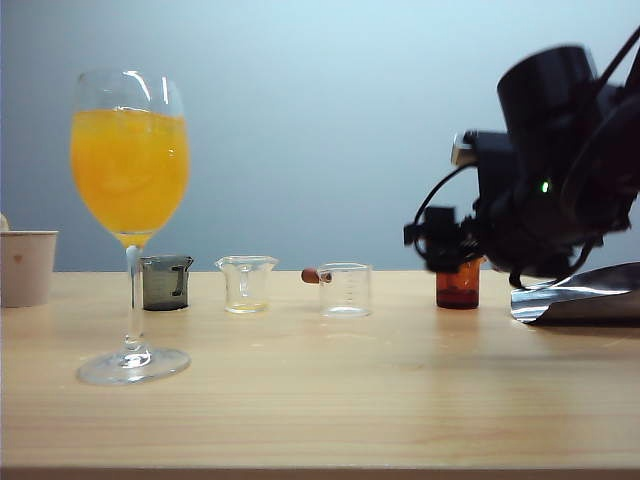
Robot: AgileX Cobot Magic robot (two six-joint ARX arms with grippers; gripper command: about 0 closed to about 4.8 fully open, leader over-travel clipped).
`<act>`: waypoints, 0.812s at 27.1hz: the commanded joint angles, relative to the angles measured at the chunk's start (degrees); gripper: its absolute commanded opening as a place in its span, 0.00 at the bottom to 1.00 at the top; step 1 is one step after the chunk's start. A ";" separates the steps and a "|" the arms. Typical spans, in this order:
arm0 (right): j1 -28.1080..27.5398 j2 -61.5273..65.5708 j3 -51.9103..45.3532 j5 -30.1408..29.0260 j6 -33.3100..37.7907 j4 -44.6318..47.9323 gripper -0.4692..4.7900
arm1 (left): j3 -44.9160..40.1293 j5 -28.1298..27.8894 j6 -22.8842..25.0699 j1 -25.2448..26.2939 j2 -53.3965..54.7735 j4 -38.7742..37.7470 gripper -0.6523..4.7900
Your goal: Pick up the fourth measuring cup from the left, pour the grenadine inside into the goblet, and finally put the measuring cup back in its original place.
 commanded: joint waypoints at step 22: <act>-6.43 17.35 22.93 -3.78 -4.13 -4.87 1.00 | 0.31 1.51 0.00 0.04 0.07 -2.08 0.11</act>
